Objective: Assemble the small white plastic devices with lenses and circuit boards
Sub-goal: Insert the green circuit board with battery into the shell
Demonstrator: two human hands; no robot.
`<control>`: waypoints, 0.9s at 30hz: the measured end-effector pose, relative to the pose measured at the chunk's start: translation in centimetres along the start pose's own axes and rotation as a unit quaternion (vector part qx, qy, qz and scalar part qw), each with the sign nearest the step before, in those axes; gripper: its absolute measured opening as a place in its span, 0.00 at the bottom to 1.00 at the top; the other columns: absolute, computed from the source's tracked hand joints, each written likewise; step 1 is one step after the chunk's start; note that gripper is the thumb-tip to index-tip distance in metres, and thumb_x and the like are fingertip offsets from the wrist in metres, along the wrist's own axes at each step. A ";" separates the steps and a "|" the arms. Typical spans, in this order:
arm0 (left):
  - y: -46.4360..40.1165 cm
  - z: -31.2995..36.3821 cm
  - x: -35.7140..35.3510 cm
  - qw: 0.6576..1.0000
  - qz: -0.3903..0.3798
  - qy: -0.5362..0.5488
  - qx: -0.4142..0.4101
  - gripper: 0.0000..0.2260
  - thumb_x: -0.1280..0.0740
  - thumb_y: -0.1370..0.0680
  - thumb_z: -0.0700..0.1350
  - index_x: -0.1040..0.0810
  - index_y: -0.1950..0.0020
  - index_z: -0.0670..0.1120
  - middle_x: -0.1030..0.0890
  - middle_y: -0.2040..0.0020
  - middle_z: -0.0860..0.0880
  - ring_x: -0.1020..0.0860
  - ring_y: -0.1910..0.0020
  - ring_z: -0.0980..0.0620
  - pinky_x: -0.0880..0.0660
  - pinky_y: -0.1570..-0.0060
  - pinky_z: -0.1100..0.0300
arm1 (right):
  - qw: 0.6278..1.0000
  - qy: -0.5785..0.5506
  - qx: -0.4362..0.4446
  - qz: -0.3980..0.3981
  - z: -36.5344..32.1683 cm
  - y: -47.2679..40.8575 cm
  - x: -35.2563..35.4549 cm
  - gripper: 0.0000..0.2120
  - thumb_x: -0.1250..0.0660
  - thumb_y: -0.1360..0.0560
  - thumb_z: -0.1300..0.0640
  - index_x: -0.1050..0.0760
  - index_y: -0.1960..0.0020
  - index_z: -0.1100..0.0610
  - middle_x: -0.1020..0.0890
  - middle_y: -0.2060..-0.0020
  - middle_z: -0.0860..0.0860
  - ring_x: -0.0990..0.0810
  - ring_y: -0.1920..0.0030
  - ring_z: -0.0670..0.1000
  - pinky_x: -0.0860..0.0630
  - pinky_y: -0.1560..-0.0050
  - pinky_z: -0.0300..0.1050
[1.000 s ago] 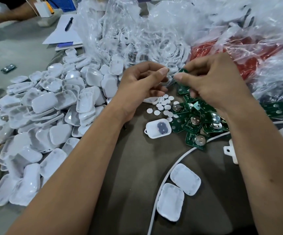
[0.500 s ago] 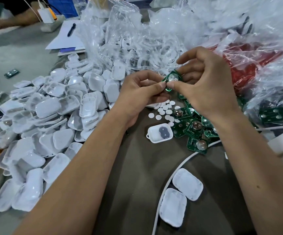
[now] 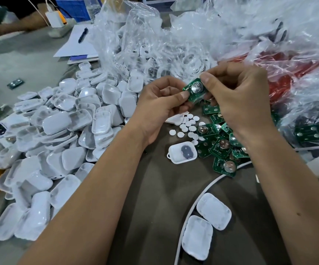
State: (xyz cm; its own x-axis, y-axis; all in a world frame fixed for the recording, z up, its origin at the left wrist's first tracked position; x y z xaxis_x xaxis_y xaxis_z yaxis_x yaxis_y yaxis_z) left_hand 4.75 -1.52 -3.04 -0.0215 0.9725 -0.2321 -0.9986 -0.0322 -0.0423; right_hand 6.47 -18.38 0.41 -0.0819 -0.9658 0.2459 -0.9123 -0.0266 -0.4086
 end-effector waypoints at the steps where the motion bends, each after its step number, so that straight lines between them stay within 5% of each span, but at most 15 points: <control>1: 0.0 0.1 0.1 1.000 -0.003 0.005 0.001 0.07 0.34 0.21 0.29 0.23 0.53 0.40 0.24 0.58 0.39 0.19 0.64 0.49 0.20 0.60 0.61 | 1.000 -0.007 -0.007 -0.012 0.1 0.0 -0.1 0.04 0.24 0.23 0.55 0.14 0.52 0.56 0.14 0.65 0.46 0.16 0.67 0.44 0.20 0.67 0.41; 4: 0.2 0.0 -0.4 0.999 -0.028 0.037 0.016 0.05 0.34 0.20 0.32 0.23 0.52 0.40 0.23 0.55 0.39 0.18 0.61 0.48 0.18 0.57 0.59 | 0.999 -0.024 -0.022 -0.027 0.4 0.1 -0.3 0.05 0.25 0.21 0.57 0.15 0.55 0.56 0.17 0.70 0.44 0.21 0.73 0.40 0.26 0.71 0.33; 12: 0.4 0.2 -0.6 0.997 -0.053 0.063 0.008 0.03 0.32 0.21 0.33 0.22 0.54 0.39 0.15 0.58 0.44 0.17 0.59 0.46 0.19 0.58 0.62 | 0.984 -0.131 -0.072 -0.099 -0.1 0.5 -1.2 0.10 0.34 0.17 0.62 0.20 0.56 0.62 0.19 0.72 0.46 0.21 0.73 0.41 0.26 0.72 0.32; 17: 0.2 -0.4 -0.9 1.000 0.008 0.012 -0.024 0.05 0.30 0.22 0.32 0.22 0.56 0.38 0.17 0.62 0.43 0.16 0.65 0.48 0.19 0.63 0.60 | 0.987 0.144 0.054 -0.046 -0.3 0.0 -0.8 0.11 0.31 0.17 0.55 0.17 0.54 0.61 0.20 0.67 0.47 0.26 0.69 0.41 0.26 0.64 0.38; 23: -0.3 -0.6 -0.2 0.992 0.045 -0.093 -0.069 0.04 0.28 0.22 0.32 0.22 0.56 0.36 0.18 0.64 0.39 0.19 0.68 0.46 0.21 0.63 0.56 | 0.980 0.157 0.021 -0.121 0.4 -0.1 -0.9 0.04 0.25 0.22 0.56 0.18 0.52 0.56 0.17 0.62 0.46 0.19 0.63 0.43 0.20 0.58 0.39; 27: -0.2 -0.4 -0.3 0.988 0.041 -0.123 -0.081 0.04 0.28 0.22 0.32 0.22 0.54 0.36 0.20 0.65 0.40 0.19 0.66 0.44 0.19 0.61 0.50 | 0.979 0.151 0.002 -0.134 0.7 -0.3 -0.2 0.09 0.18 0.29 0.57 0.18 0.55 0.55 0.15 0.62 0.47 0.16 0.61 0.44 0.18 0.57 0.37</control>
State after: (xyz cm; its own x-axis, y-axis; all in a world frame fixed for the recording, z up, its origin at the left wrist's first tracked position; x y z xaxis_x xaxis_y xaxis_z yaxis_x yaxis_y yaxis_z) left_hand 4.97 -1.86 -3.37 -0.1321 0.9912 0.0024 -0.9729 -0.1292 -0.1920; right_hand 7.05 -18.38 -0.15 0.0458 -0.8039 0.5930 -0.9153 -0.2716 -0.2975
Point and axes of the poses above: each hand's wrist, its own y-axis away from the middle knuckle, its own x-axis out of the back of the hand, z = x × y, the point moved 5 cm from there along -y, towards the middle knuckle
